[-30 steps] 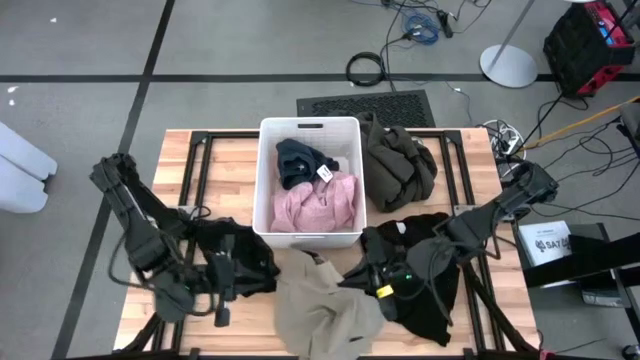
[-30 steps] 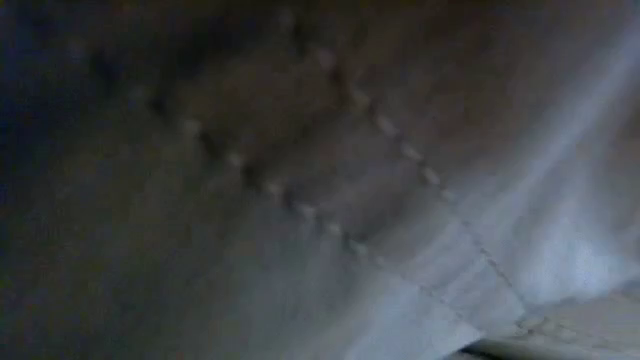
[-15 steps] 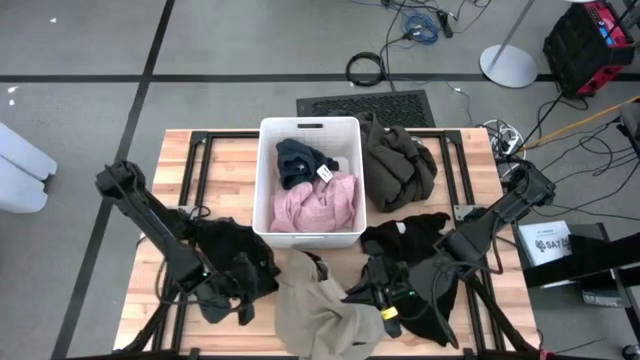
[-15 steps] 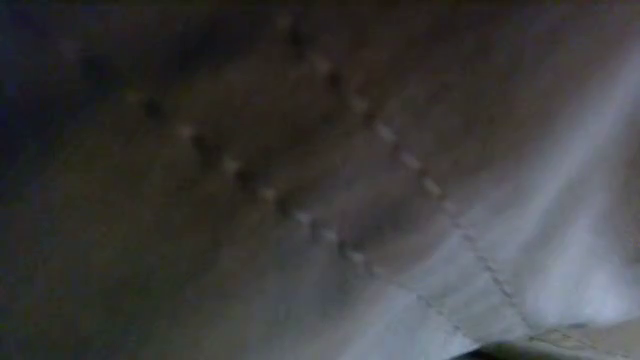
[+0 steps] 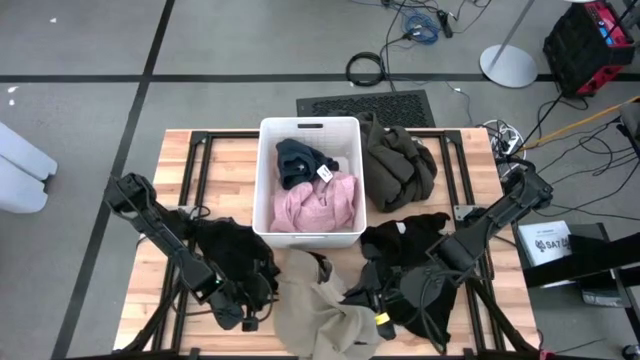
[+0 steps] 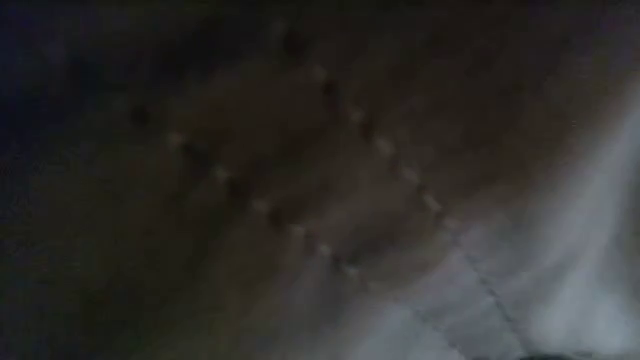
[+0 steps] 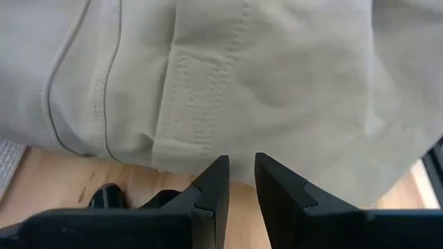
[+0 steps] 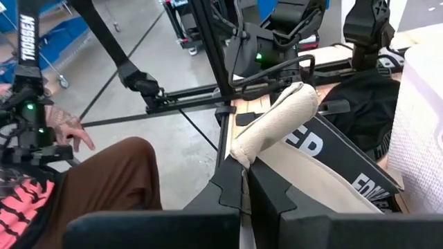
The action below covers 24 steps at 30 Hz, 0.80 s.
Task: Sort clothes
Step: Put the brown shorts into the white laundry bin
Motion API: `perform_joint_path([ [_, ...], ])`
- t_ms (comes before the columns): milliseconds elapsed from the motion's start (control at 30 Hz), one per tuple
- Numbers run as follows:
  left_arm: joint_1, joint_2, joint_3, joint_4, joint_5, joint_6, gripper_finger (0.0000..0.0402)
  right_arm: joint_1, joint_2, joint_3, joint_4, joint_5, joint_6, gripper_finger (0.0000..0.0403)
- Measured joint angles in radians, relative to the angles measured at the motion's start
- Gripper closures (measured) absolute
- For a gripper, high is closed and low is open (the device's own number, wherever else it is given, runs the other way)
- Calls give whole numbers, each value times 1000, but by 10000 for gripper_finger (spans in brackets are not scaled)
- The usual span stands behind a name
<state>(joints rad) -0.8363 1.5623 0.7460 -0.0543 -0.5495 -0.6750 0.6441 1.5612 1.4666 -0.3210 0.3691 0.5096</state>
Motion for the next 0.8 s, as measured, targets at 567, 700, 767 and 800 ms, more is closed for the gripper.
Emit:
perform_joint_path([
  [567, 89, -16, 0, -6, 15, -163, 205, 13, 10, 0, -13, -8, 28, 403],
  [700, 137, -67, 0, -134, 36, -254, 202, 13, 10, 0, -14, -8, 28, 403],
  [767, 163, -91, 0, -196, 54, -304, 202, 13, 10, 0, -14, -8, 28, 403],
  [800, 171, -99, -3, -204, 59, -320, 202, 13, 10, 0, -14, -8, 28, 403],
])
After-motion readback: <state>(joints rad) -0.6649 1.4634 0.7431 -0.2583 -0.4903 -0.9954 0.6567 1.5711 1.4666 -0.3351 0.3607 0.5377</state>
